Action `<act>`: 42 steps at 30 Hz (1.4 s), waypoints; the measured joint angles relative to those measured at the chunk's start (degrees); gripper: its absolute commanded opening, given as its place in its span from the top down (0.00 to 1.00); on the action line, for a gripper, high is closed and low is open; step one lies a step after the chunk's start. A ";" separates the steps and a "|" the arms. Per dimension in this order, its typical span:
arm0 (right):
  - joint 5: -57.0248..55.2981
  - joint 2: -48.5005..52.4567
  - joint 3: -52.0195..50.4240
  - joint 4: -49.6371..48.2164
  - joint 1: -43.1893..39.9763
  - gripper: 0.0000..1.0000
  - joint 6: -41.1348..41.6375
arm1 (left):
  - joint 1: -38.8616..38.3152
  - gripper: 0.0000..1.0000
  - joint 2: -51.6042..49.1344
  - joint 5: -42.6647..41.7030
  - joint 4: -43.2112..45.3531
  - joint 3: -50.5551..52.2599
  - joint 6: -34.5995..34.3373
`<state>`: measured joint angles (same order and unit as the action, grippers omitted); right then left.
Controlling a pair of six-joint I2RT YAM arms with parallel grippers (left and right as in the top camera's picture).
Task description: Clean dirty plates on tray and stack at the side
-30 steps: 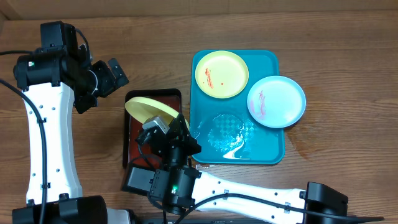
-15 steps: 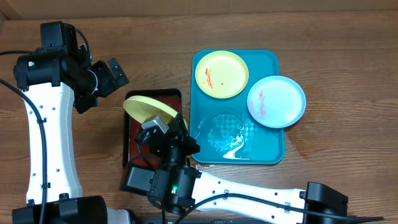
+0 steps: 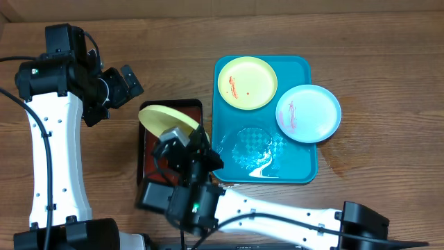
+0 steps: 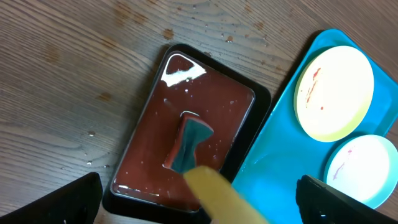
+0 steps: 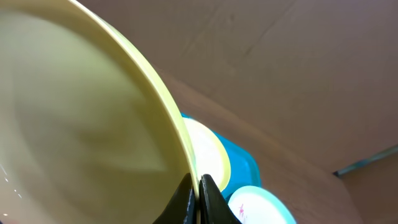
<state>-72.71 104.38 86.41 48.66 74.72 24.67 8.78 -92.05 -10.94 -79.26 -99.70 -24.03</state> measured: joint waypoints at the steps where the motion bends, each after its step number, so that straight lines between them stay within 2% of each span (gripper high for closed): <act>1: 1.97 0.00 0.00 -0.04 -1.27 0.96 0.72 | 0.00 0.00 0.00 0.00 0.00 0.00 0.00; 6: 20.76 0.00 0.07 -0.11 -14.36 0.96 5.16 | 0.00 0.00 0.00 0.00 0.02 0.00 0.00; 10: 42.84 -0.35 0.94 1.97 -28.13 0.96 6.67 | 0.00 0.00 0.00 0.00 0.07 0.00 0.00; 14: 62.69 -4.59 1.03 4.11 -42.36 0.96 7.13 | 0.00 0.00 0.02 -0.02 0.09 0.00 0.00; 18: 73.72 -11.41 2.23 9.46 -57.81 0.96 7.50 | 0.00 0.00 0.00 0.00 0.11 0.00 0.00; 25: 77.66 -13.40 1.97 17.14 -86.49 0.96 6.29 | 0.00 0.00 0.02 0.00 0.13 0.00 0.00; 30: 74.75 -9.97 -5.22 15.45 -99.97 0.96 5.86 | 0.00 0.00 0.00 -0.02 0.13 0.00 0.00; 36: 72.70 -6.56 -20.00 6.14 -107.38 0.96 5.35 | 0.00 0.00 0.00 -0.02 0.15 0.00 0.00; 42: 73.48 -6.14 -29.11 1.57 -106.01 0.96 5.38 | 0.00 0.00 0.00 0.00 0.15 0.00 0.00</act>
<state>0.78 98.24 57.30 50.24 -31.29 30.04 8.78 -92.05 -10.94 -79.11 -99.70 -24.03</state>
